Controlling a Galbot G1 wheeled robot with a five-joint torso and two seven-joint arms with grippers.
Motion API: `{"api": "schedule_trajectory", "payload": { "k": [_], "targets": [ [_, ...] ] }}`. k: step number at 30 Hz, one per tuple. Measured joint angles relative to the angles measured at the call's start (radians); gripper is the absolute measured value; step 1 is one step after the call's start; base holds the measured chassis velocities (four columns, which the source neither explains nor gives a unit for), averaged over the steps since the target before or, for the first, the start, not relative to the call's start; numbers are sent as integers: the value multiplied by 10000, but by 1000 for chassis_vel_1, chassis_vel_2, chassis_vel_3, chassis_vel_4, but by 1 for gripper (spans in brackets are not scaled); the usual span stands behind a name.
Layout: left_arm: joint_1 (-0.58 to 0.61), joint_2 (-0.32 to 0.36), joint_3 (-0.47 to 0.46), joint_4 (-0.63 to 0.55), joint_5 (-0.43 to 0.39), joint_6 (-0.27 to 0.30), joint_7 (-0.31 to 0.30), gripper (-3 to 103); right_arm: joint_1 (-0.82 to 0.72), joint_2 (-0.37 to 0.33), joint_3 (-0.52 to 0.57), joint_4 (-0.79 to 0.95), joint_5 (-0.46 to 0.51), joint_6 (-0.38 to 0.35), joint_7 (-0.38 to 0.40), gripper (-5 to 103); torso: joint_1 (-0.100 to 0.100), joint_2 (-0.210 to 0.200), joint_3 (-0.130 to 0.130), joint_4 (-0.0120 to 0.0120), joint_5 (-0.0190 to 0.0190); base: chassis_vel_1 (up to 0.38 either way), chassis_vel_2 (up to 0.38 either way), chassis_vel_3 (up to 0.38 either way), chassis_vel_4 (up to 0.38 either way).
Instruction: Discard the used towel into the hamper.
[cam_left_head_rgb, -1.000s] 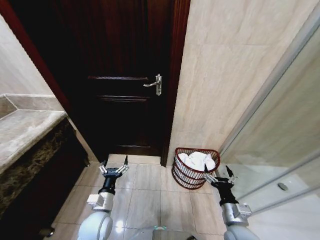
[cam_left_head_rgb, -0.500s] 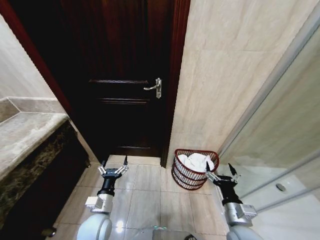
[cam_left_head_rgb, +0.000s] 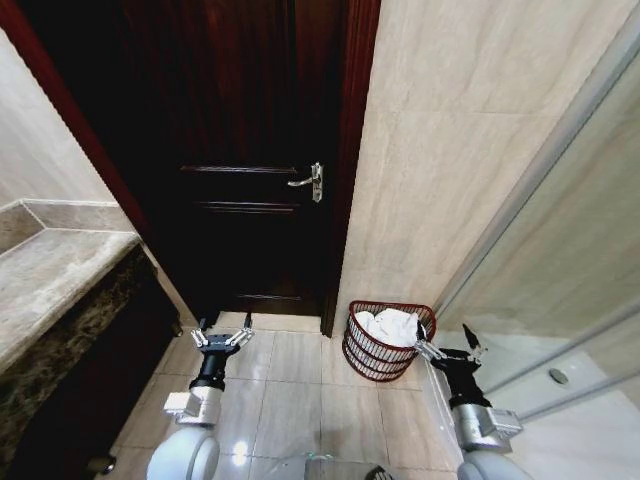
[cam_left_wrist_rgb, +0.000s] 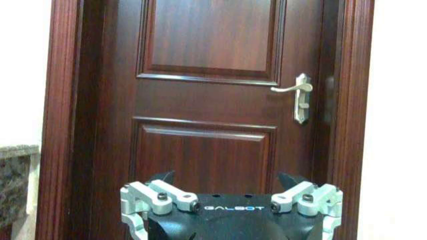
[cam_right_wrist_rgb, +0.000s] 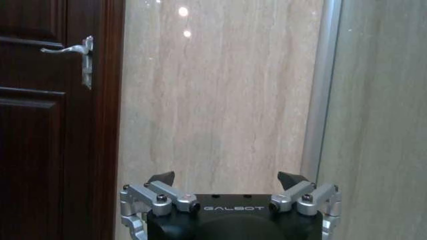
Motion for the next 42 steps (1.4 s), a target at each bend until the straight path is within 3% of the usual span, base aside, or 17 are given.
{"api": "schedule_trajectory", "payload": {
  "k": [8, 42],
  "targets": [
    [72, -7, -405, -104, -107, 3, 84, 100, 79, -76, -273, 266, 18, -274, -385, 100, 171, 396, 224, 2, -1, 0, 0, 0, 0],
    [-114, -4, -249, -336, -23, 289, 146, 100, 403, 113, -626, 471, -462, -644, -399, 100, 945, 2116, 1172, 0, 0, 0, 0, 0, 0]
  ]
}}
